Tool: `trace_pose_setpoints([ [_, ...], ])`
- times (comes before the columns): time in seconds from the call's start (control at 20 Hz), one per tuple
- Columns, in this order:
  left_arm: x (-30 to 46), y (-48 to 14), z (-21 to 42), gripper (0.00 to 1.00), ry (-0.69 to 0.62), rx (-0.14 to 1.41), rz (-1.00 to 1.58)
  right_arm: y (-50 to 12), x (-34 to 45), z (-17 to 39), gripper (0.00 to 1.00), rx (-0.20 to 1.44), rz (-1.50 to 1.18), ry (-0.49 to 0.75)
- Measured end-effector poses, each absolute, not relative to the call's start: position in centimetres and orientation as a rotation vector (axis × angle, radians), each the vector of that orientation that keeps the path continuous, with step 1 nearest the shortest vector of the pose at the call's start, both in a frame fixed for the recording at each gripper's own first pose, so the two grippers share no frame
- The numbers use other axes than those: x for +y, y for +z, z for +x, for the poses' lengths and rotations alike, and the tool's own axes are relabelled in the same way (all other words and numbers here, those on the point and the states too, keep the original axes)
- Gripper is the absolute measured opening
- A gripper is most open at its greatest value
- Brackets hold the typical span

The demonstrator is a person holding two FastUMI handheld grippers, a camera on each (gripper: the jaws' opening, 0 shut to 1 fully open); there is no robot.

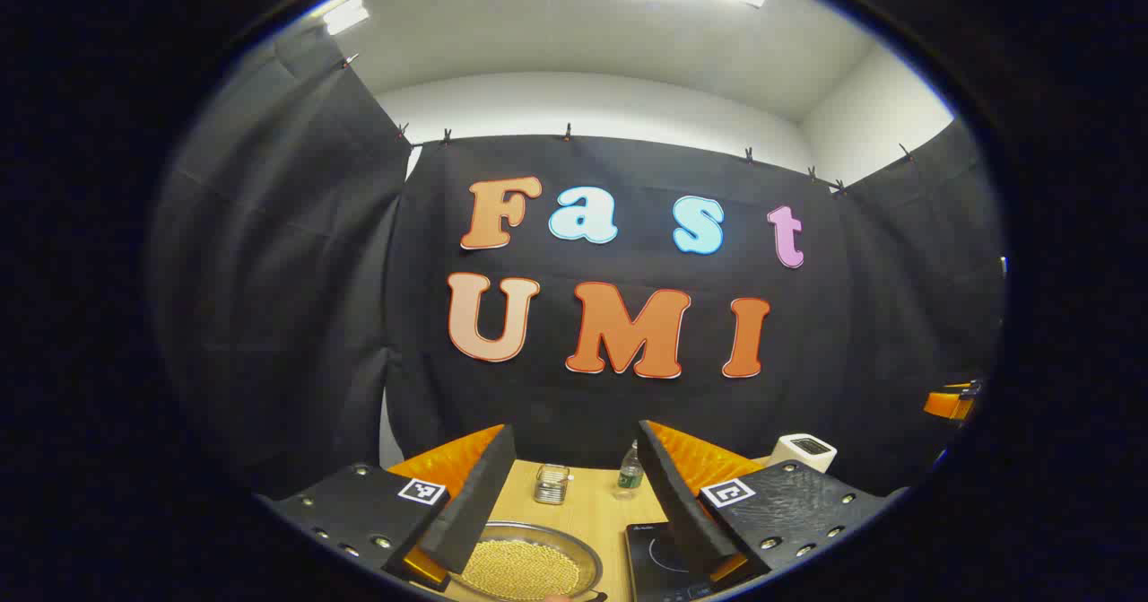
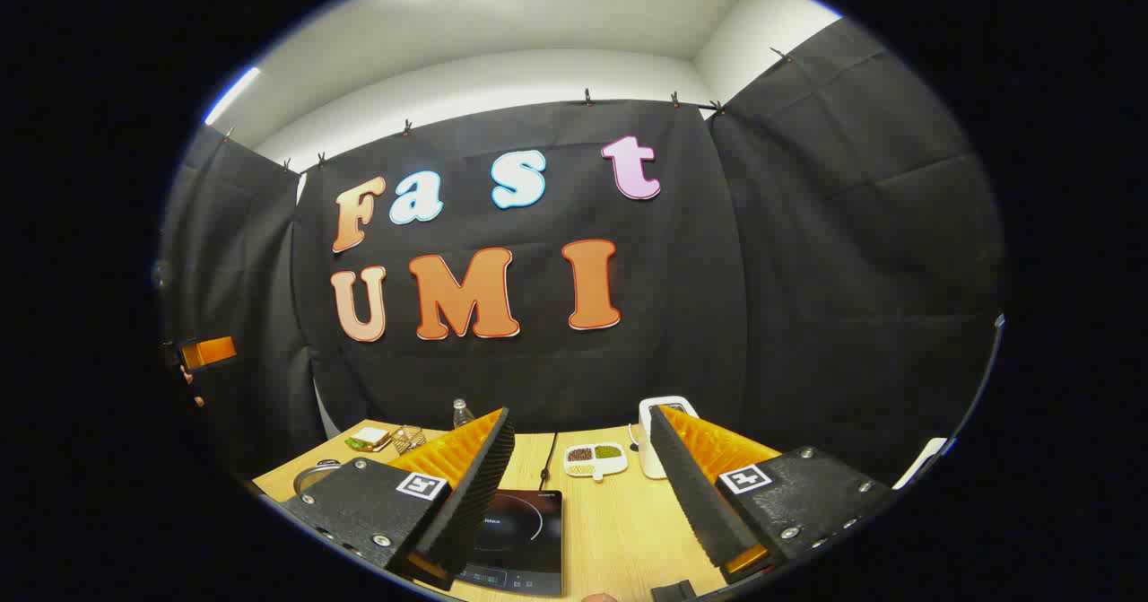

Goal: First push the handle of the pot to place it horizontally, then grasp the pot with both hands and set it on the induction cooktop.

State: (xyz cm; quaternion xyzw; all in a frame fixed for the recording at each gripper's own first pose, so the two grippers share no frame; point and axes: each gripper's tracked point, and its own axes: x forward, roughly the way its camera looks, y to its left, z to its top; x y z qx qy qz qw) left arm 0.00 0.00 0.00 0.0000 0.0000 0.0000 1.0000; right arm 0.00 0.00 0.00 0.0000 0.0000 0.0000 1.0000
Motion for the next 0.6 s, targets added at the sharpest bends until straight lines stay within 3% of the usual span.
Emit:
trace_pose_setpoints([
  [0.05, 0.2, -0.3, 0.1, 0.87, 0.000, 0.006, 0.000, 0.0, 0.1, -0.1, 1.00, -0.002, 0.000, 0.002],
  [0.5, 1.2, 0.4, -1.1, 0.87, 0.006, -0.015, 0.072, 0.7, 2.6, -0.6, 1.00, -0.020, 0.014, 0.045],
  [0.6, 2.5, 0.9, -1.4, 0.87, 0.039, -0.036, 0.101, 0.5, 3.5, -0.8, 0.95, -0.019, 0.006, 0.059],
])
